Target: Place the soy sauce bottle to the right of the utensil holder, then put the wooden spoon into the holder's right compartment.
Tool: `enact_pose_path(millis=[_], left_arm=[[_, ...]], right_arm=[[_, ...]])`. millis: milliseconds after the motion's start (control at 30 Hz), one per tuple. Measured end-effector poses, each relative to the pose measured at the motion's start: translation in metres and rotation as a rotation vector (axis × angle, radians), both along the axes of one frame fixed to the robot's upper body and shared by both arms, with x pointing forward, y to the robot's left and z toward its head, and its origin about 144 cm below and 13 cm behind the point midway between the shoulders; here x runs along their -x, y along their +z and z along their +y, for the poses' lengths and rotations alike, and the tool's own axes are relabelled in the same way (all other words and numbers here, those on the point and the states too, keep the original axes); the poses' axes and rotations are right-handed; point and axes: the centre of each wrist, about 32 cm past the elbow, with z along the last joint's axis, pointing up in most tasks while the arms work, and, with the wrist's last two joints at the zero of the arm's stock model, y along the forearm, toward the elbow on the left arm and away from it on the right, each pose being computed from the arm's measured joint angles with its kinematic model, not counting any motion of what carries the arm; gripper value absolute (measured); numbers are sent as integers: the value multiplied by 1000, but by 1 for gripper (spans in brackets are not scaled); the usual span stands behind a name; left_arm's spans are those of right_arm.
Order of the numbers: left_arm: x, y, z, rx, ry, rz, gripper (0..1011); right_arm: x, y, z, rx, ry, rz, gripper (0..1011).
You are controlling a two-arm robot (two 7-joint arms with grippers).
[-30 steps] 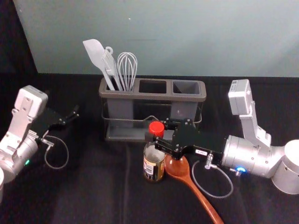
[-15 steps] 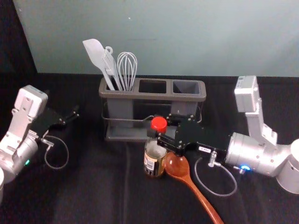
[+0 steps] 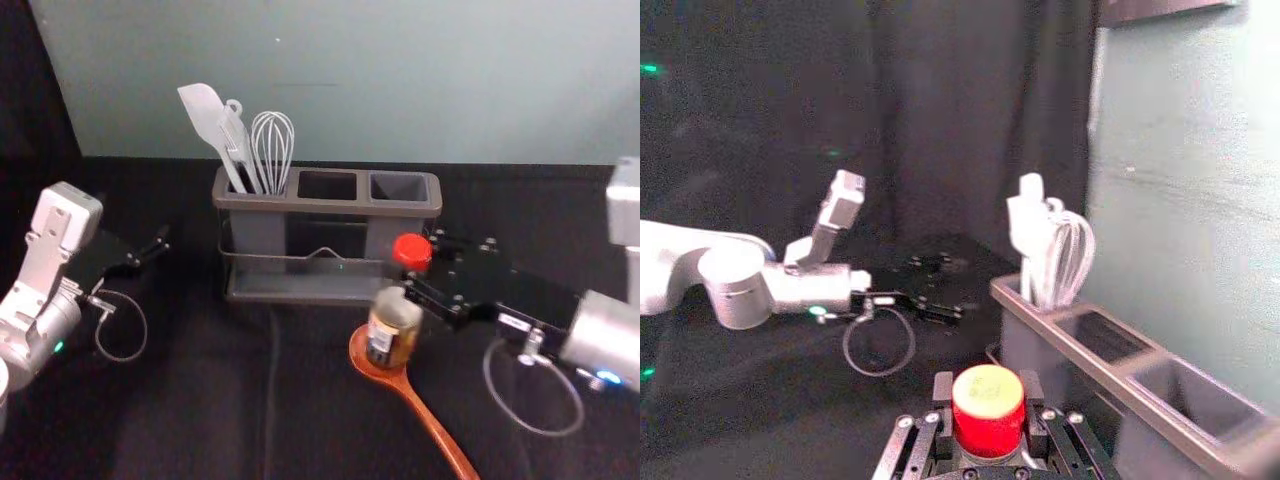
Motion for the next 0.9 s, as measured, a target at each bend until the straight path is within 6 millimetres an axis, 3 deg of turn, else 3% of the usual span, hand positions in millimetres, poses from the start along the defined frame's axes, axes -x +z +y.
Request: enact_pose_path(millis=[267,467,900], left_arm=[[0,0,0,0,0,0,1005],[0,0,0,0,0,0,1005],[0,0,0,0,0,0,1005]], right_arm=[[35,-1,-34,17,-123,2,392],[47,-6,-54,21,-212,3,392],[31,-13,-76,-4,-317,-1,392]])
